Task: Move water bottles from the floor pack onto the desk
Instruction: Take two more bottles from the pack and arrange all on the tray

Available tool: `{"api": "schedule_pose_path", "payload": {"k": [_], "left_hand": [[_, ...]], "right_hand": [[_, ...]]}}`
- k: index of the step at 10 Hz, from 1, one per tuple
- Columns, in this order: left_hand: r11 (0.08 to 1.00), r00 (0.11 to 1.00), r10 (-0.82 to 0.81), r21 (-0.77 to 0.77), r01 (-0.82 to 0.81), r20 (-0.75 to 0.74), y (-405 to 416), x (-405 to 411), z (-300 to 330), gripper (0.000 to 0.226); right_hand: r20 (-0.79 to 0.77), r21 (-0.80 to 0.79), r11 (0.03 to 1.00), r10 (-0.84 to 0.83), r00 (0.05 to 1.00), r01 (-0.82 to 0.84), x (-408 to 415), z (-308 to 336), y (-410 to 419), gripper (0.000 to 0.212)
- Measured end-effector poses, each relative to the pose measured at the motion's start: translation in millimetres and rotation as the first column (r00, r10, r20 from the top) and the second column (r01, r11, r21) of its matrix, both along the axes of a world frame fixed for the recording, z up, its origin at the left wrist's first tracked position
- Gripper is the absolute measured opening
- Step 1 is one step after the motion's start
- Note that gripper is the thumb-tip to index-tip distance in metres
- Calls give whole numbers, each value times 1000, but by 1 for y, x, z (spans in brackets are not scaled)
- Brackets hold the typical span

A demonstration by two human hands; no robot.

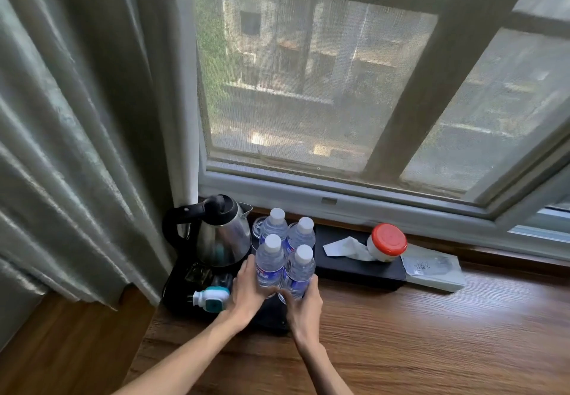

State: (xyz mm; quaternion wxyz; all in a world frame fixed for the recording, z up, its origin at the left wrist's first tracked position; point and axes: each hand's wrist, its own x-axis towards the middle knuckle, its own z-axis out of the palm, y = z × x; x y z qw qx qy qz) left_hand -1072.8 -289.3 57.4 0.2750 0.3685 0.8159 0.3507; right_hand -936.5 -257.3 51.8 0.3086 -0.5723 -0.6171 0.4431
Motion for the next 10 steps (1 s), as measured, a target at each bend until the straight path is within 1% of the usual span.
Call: {"api": "schedule_pose_path", "payload": {"k": [1, 2, 3, 4, 5, 6, 7, 8, 9, 10], "left_hand": [[1000, 1000, 19, 9, -19, -4, -1, 4, 1, 70], [999, 999, 47, 5, -47, 27, -5, 8, 6, 78], [998, 997, 65, 8, -66, 46, -7, 11, 8, 80], [999, 998, 50, -23, -49, 44, -7, 9, 9, 79], [999, 999, -8, -38, 9, 33, 2, -8, -26, 84], [997, 997, -51, -52, 55, 64, -5, -6, -8, 88], [998, 994, -55, -4, 55, 95, -20, 7, 21, 101], [1000, 999, -7, 18, 7, 44, -34, 12, 34, 101], [998, 999, 23, 51, -21, -43, -47, 11, 56, 105], [987, 995, 27, 162, -12, -94, -53, 11, 102, 98]], "right_hand": [[0, -8, 1000, 15, 1000, -15, -1, 5, 0, 44], [10, -10, 999, 37, 999, -37, -2, 11, 2, 45], [20, -13, 998, 62, 998, -62, -1, 14, 0, 47], [39, -34, 997, 75, 996, -74, 1, 19, -2, 54], [56, -53, 994, 99, 994, -96, 3, 25, -2, 80], [55, -122, 983, 143, 988, -135, 10, 32, -1, 103], [70, -163, 972, 181, 981, -167, 23, 39, -2, 107], [112, -165, 962, 237, 965, -217, 42, 56, -6, 85], [181, -117, 950, 306, 935, -289, 61, 70, -3, 73], [158, -12, 947, 318, 935, -320, 67, 98, -1, 77]]}}
